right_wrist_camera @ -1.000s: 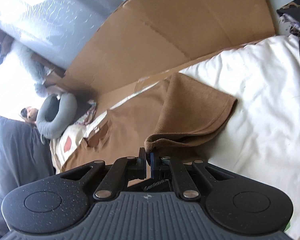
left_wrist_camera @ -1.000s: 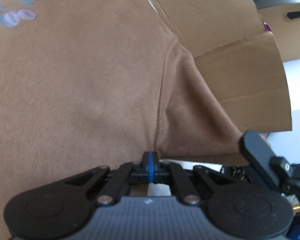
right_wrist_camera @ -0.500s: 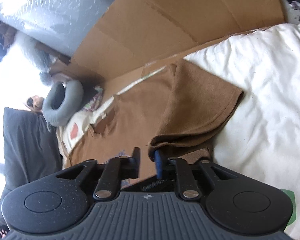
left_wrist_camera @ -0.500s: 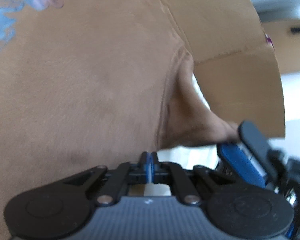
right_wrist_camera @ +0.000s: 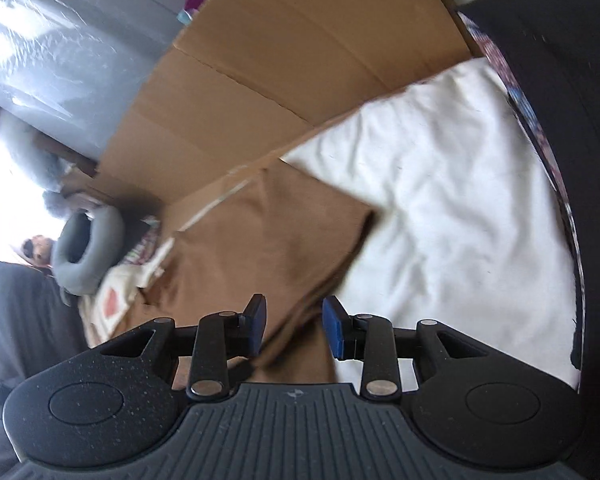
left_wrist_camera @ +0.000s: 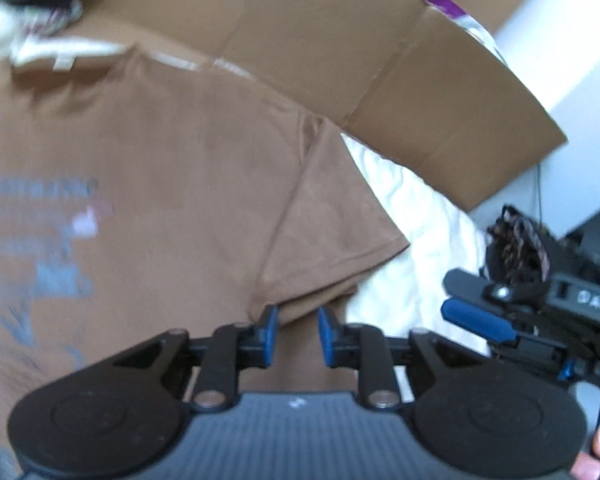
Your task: Fold clothes
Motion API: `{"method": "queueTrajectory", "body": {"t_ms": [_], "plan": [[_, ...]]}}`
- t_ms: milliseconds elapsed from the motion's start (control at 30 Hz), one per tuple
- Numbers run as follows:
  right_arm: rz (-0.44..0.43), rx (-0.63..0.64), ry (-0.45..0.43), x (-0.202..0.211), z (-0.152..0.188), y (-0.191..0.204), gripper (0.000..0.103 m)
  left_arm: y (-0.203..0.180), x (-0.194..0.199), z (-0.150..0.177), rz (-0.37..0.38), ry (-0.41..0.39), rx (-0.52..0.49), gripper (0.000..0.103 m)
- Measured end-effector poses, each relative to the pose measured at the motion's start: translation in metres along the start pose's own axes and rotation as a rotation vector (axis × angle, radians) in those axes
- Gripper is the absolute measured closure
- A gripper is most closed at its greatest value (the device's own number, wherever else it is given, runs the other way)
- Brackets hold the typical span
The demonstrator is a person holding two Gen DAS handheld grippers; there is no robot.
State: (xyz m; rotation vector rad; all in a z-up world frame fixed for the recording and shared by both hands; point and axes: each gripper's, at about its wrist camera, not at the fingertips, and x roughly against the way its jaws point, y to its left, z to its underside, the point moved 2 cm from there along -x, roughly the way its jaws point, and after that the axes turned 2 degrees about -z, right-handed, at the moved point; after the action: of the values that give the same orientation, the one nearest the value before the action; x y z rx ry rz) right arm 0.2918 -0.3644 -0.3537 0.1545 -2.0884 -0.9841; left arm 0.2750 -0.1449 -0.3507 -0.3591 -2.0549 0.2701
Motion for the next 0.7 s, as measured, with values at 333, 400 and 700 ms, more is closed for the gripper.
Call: {"method": "queueTrajectory", "body": {"t_ms": [333,400,700], "plan": [[0.091,0.176,0.054,-0.031,0.021,0.009,0.07,-0.023,-0.015,-0.002,-0.067,0.031,-0.315,0.058],[0.097,0.208,0.061,-0.036,0.024,0.012,0.07,-0.024,-0.018,0.002,-0.084,0.025,-0.363,0.058],[0.128,0.337,0.073,-0.055,0.035,0.018,0.07,-0.024,-0.022,0.007,-0.091,-0.012,-0.534,0.065]]}}
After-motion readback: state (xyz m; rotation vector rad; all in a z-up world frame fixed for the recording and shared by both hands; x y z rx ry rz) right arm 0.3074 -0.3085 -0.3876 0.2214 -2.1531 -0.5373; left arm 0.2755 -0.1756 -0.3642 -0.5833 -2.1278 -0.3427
